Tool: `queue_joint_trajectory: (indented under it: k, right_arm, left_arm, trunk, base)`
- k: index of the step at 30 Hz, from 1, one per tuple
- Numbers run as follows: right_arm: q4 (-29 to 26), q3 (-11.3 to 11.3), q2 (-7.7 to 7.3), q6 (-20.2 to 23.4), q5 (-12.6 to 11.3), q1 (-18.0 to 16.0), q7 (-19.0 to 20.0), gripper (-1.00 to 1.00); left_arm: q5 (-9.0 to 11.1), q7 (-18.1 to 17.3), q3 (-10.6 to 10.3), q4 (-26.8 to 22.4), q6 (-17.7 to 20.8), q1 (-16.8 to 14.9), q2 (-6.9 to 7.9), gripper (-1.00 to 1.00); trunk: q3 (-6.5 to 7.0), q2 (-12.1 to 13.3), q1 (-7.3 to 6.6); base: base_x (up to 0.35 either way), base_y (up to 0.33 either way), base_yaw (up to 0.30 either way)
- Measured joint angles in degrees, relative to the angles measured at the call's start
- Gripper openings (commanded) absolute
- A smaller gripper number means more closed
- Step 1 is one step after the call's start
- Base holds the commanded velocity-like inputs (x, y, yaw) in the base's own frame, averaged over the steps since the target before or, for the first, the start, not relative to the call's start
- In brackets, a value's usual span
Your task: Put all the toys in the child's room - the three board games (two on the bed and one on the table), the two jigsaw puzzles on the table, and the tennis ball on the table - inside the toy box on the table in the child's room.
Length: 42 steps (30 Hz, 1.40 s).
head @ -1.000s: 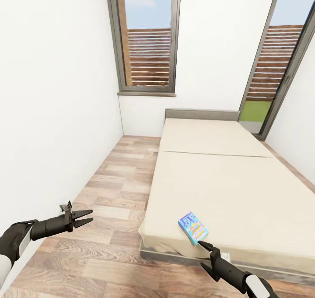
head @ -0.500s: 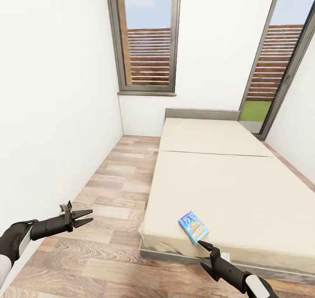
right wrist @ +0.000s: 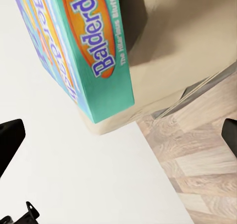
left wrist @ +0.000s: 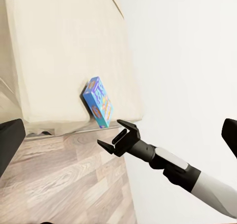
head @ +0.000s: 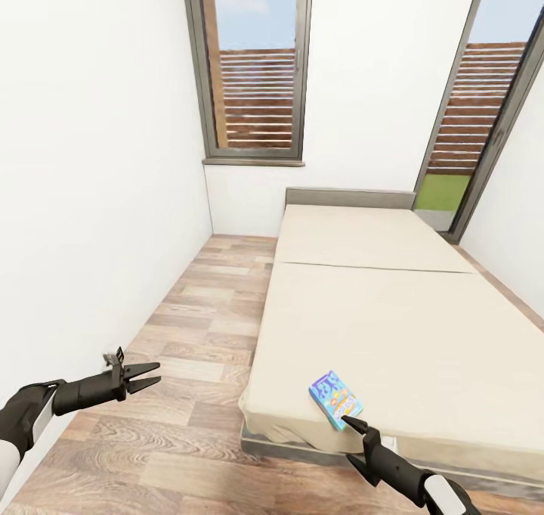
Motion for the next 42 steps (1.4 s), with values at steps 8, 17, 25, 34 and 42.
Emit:
queue_joint_trajectory:
  k: [8, 17, 25, 34, 42]
  right_arm:
    - [0.0, 0.0, 0.01, 0.0, 0.0, 0.0, 0.1, 1.0]
    - [0.0, 0.0, 0.0, 0.0, 0.0, 0.0, 0.1, 1.0]
    - [0.0, 0.0, -0.01, 0.0, 0.0, 0.0, 0.0, 1.0]
    - [-0.2, 0.0, -0.01, 0.0, 0.0, 0.0, 0.0, 1.0]
    - [-0.4, 0.0, -0.01, -0.1, 0.0, 0.0, -0.2, 1.0]
  left_arm:
    - [0.0, 0.0, -0.1, 0.0, 0.0, 0.0, 0.0, 1.0]
    - [0.0, 0.0, 0.0, 0.0, 0.0, 0.0, 0.0, 1.0]
    - [0.0, 0.0, 0.0, 0.0, 0.0, 0.0, 0.0, 1.0]
    - [0.0, 0.0, 0.0, 0.0, 0.0, 0.0, 0.0, 1.0]
    - [0.0, 0.0, 0.0, 0.0, 0.0, 0.0, 0.0, 1.0]
  trunk:
    - [0.0, 0.0, 0.0]
    - [0.0, 0.0, -0.02]
    - [0.0, 0.0, 0.0]
    - [0.0, 0.0, 0.0]
    - [0.0, 0.0, 0.0]
  base:
    - [0.006, 0.0, 0.0]
    - [0.089, 0.011, 0.0]
    - [0.106, 0.014, 0.0]
    - [0.011, 0.001, 0.0]
    - [0.001, 0.0, 0.0]
